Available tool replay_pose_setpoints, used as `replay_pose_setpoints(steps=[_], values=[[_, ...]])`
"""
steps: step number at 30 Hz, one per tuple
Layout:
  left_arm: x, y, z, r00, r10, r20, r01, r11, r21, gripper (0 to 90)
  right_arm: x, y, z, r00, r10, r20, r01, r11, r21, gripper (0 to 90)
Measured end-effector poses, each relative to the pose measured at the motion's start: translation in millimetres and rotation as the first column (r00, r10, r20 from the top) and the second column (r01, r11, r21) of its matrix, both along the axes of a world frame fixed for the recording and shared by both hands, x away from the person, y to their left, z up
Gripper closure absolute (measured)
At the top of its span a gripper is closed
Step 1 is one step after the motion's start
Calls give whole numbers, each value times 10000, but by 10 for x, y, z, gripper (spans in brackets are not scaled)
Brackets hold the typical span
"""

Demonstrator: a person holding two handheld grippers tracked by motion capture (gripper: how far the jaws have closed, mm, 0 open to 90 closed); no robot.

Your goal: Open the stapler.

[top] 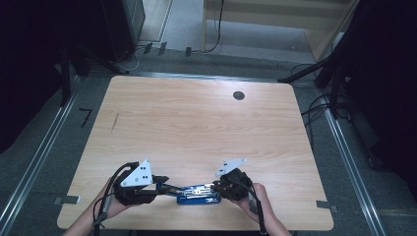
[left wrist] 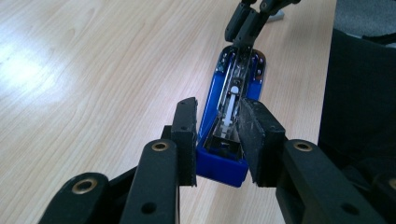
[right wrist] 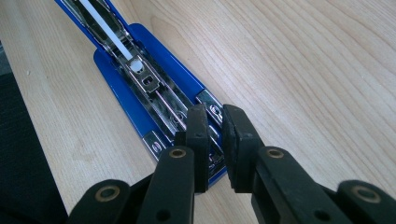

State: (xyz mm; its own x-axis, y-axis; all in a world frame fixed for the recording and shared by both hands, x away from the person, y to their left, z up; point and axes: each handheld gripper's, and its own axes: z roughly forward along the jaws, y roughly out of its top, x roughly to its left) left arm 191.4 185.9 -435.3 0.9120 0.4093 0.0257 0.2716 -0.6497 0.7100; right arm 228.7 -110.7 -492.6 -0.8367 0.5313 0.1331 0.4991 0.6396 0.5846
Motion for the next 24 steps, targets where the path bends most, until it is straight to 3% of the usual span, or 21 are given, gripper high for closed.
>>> replay_pose_setpoints(steps=[9, 24], values=[[13, 68, -54, 9995, 47, -316, -37, 9995, 298, 687, 0, 2, -2, 10000, -6, -19, 6, 10000, 5, 829], [46, 155, -170, 9966, 199, -796, -172, 9993, 345, 677, 6, 11, -12, 9999, -17, -107, 16, 10000, -71, 828]])
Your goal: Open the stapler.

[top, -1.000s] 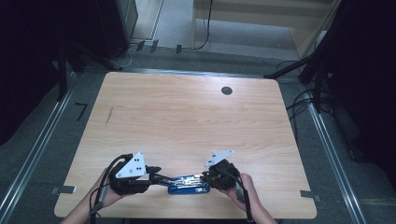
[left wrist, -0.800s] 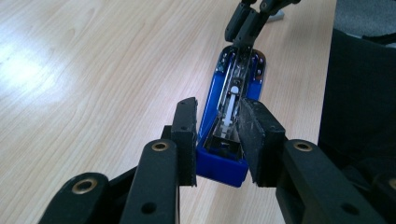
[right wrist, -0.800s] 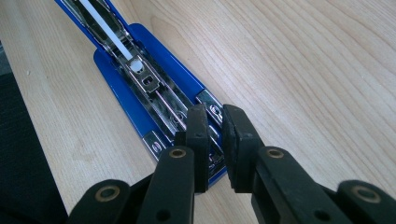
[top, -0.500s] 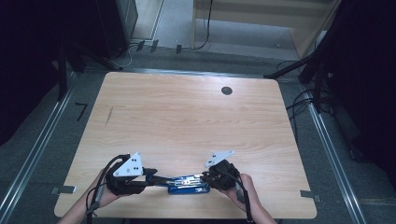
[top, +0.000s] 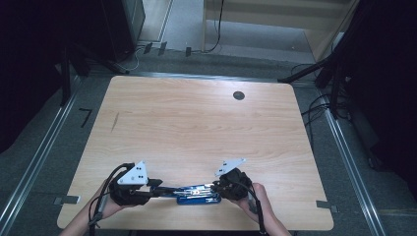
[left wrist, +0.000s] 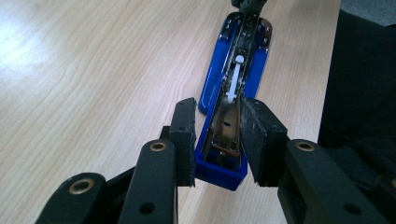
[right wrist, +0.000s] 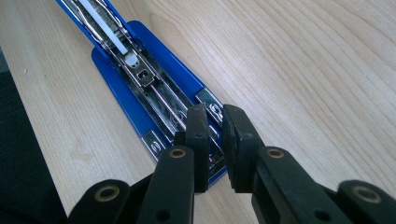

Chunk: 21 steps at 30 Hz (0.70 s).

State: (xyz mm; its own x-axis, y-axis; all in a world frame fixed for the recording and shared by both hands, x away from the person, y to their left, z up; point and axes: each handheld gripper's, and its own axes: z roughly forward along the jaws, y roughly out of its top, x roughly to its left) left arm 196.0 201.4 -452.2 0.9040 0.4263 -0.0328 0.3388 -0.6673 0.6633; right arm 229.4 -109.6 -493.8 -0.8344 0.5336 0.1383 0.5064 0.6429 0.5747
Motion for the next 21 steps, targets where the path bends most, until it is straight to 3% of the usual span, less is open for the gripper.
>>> replay_pose_setpoints(steps=[4, 5, 6, 7, 9, 12, 21], values=[[14, 20, -35, 9998, 28, -176, -28, 10000, 14, 678, 11, 6, -11, 10000, 55, 4, -54, 10000, -83, 829], [12, 5, -63, 9999, 22, -158, -18, 9997, 258, 678, 15, 7, -14, 10000, 88, 12, -88, 9999, -99, 829], [-3, -45, -145, 10000, -53, -60, 58, 9961, 875, 708, 24, 10, -15, 9999, 87, -105, -88, 9999, -123, 830], [-3, -65, -195, 9999, -119, -92, 129, 9927, 1195, 710, 24, 12, -12, 9998, 41, -179, -43, 9999, -128, 830], [5, -77, -241, 9995, -209, -242, 238, 9917, 1265, 753, 26, 14, -12, 9997, 44, -238, -48, 9999, -147, 831], [21, -80, -252, 9995, -105, -308, 138, 9942, 1068, 754, 24, 13, -7, 9994, 112, -320, -118, 9997, -198, 835], [40, -88, -280, 9996, 2, -287, 27, 9946, 1033, 742, 15, -8, -9, 9974, 263, -667, -273, 9995, -140, 846]])
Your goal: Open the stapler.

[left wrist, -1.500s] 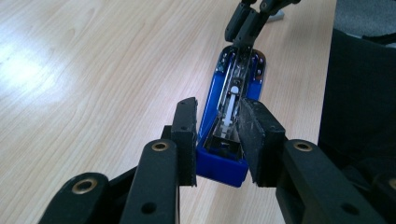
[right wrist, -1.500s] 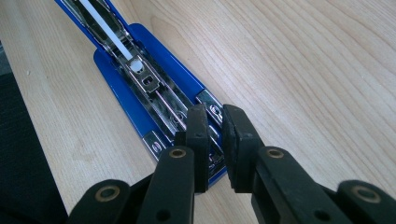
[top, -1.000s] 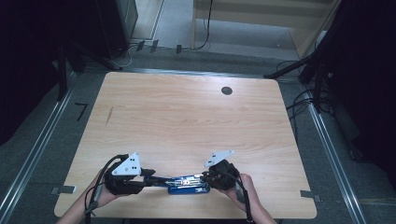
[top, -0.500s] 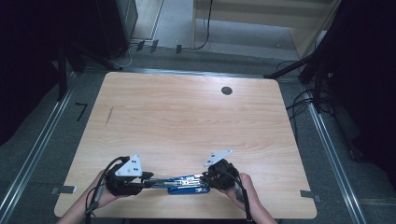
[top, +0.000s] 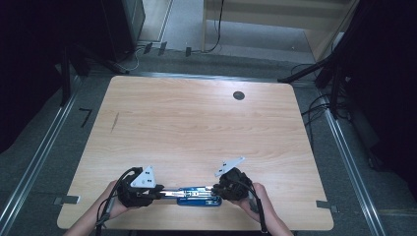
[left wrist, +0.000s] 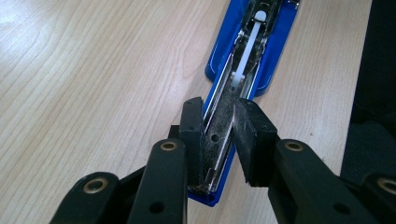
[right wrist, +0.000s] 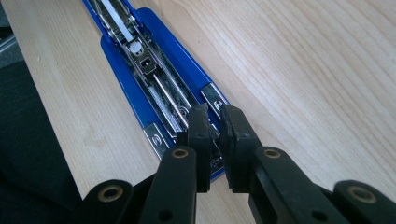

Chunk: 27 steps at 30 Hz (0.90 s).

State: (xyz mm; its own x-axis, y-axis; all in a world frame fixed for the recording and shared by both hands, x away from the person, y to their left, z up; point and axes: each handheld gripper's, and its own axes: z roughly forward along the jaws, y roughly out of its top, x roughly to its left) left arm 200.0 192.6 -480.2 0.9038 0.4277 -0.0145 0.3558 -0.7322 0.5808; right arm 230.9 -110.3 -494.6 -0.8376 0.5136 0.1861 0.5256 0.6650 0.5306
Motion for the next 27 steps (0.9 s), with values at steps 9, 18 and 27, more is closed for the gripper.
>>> replay_pose_setpoints(steps=[9, 18, 27], values=[[22, 20, -26, 9999, -138, -4, 137, 9998, -132, 741, -29, -2, 6, 10000, -67, -63, 67, 10000, -10, 848], [29, 30, -27, 9997, -251, 37, 251, 9995, -187, 744, -37, -43, 28, 9996, -167, 213, 160, 9993, 352, 788], [24, 25, -26, 9999, -121, 17, 121, 9996, -243, 741, -26, -78, 89, 9971, -543, 539, 543, 9985, 5, 490]])
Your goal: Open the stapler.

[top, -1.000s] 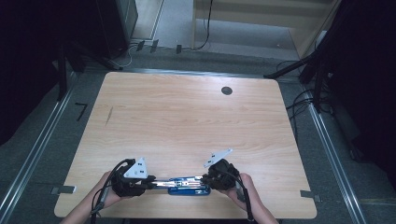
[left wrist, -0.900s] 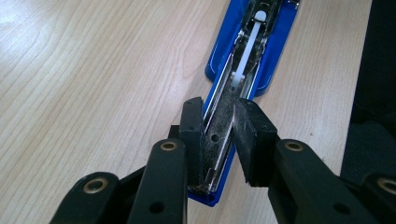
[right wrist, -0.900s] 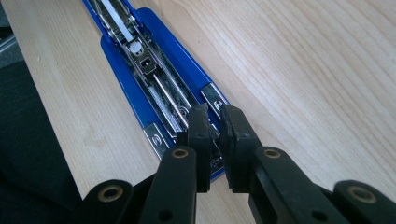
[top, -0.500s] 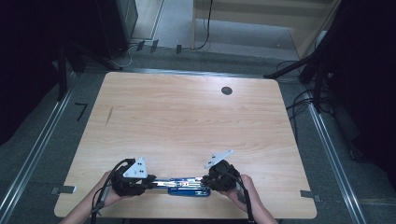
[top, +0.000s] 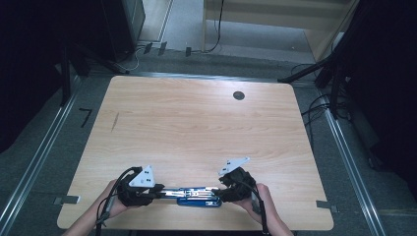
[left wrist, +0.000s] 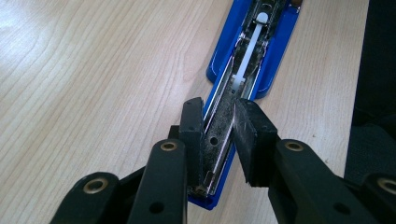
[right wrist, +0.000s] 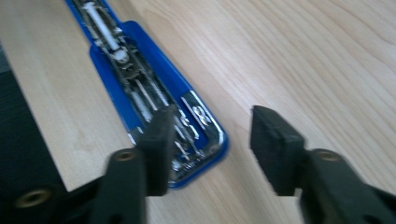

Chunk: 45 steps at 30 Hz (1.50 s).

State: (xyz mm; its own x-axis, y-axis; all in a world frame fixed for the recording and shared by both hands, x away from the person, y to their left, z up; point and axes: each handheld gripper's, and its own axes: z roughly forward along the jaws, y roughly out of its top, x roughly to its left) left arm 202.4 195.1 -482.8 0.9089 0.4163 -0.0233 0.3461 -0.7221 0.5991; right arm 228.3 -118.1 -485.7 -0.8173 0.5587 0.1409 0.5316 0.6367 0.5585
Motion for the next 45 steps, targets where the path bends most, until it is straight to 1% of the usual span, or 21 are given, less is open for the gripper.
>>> replay_pose_setpoints(steps=[2, 4, 5, 6, 7, 8, 10, 16, 17, 19, 20, 23, 26, 30, 31, 33, 34, 37, 41, 43, 45], values=[[0, -1, 1, 10000, 11, 4, -11, 10000, -1, 740, 13, -39, 18, 9992, -388, 104, 390, 9992, -123, 387], [2, 0, 1, 10000, 27, -10, -27, 10000, -26, 740, 14, -59, 32, 9982, -593, 49, 594, 9981, -168, 341], [2, 0, 1, 10000, 27, -10, -27, 10000, -26, 740, 14, -59, 32, 9982, -593, 49, 594, 9981, -168, 341], [2, 0, 2, 10000, 16, 10, -16, 10000, -11, 740, 18, -69, 36, 9978, -651, 139, 654, 9976, -212, 307], [2, 0, 3, 10000, 34, 28, -34, 10000, -7, 739, 15, -96, 50, 9970, -744, 215, 751, 9966, -327, 209], [2, 0, 3, 10000, 34, 28, -34, 10000, -7, 738, 15, -96, 50, 9970, -744, 215, 751, 9966, -327, 209], [4, 1, 1, 10000, 14, 26, -14, 10000, -18, 739, -1, -144, 74, 9955, -927, 200, 935, 9947, -424, 149], [1, -3, 3, 10000, -19, 65, 19, 10000, 14, 739, -35, -248, 107, 9923, -1207, 265, 1218, 9915, -447, 116], [2, -5, 5, 9999, -45, 90, 45, 10000, 37, 739, -53, -286, 113, 9903, -1370, 236, 1380, 9893, -476, 101], [2, -8, 5, 9999, -58, 83, 58, 10000, 41, 739, -57, -307, 114, 9908, -1324, 266, 1336, 9898, -503, 101], [2, -10, 6, 9999, -66, 93, 66, 10000, 58, 739, -73, -334, 115, 9903, -1324, 420, 1349, 9887, -659, 127], [-3, -18, 7, 9999, -40, 148, 38, 9999, 95, 739, -93, -359, 113, 9906, -1271, 497, 1307, 9884, -779, 130], [-7, -20, 6, 9999, -19, 160, 18, 10000, 80, 738, -133, -406, 108, 9900, -1224, 697, 1300, 9845, -1180, 124], [-8, -22, 8, 9998, -20, 173, 18, 9999, 101, 738, -151, -449, 121, 9887, -1235, 847, 1342, 9818, -1345, 123], [-8, -23, 8, 9998, -33, 170, 32, 9999, 97, 738, -158, -470, 125, 9888, -1259, 802, 1366, 9797, -1469, 127], [-8, -23, 8, 9998, -34, 172, 32, 9999, 96, 738, -158, -487, 121, 9887, -1306, 733, 1402, 9791, -1472, 132], [-9, -22, 7, 9998, -21, 184, 19, 10000, 90, 738, -166, -502, 120, 9883, -1415, 573, 1484, 9783, -1446, 133], [-11, -23, 6, 9998, -22, 174, 20, 10000, 67, 738, -189, -559, 97, 9903, -1371, 208, 1387, 9790, -1496, 133], [-13, -23, 6, 9998, -35, 196, 34, 10000, 92, 737, -221, -594, 97, 9896, -1431, 120, 1432, 9776, -1541, 133], [-16, -23, 5, 9998, -15, 214, 13, 10000, 84, 737, -235, -622, 98, 9885, -1508, 74, 1503, 9782, -1430, 134], [-23, -20, 4, 9998, 45, 214, -46, 10000, 69, 736, -242, -649, 105, 9855, -1693, 86, 1687, 9739, -1517, 133]])
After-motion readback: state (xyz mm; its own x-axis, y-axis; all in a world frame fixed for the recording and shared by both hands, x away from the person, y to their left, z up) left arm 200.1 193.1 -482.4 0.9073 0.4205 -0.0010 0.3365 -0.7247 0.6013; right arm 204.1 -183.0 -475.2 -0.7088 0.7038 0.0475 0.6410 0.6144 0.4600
